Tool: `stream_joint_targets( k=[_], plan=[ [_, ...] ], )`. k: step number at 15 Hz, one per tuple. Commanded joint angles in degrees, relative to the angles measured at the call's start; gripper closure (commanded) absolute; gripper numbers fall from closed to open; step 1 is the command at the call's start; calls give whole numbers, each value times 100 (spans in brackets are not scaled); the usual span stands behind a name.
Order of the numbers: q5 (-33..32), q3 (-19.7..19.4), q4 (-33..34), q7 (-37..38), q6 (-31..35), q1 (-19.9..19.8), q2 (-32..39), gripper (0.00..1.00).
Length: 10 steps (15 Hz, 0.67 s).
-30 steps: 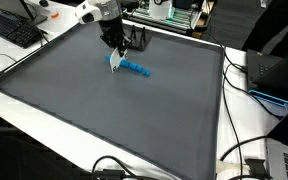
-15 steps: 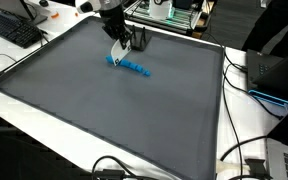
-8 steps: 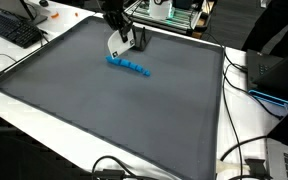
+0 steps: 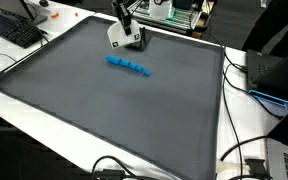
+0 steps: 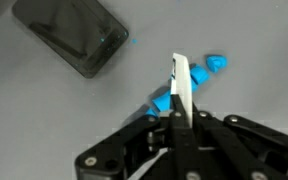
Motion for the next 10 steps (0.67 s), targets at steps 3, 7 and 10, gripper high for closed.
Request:
stream_joint_targets(
  k=[3,7,10],
  plan=[
    [443,-46,-952,1243,277,-4,-663,99],
    [633,-12,-1590,1744,878,-22,-979,99],
    [696,9,-2042,1984,1357,-32,-1146,99]
  ],
)
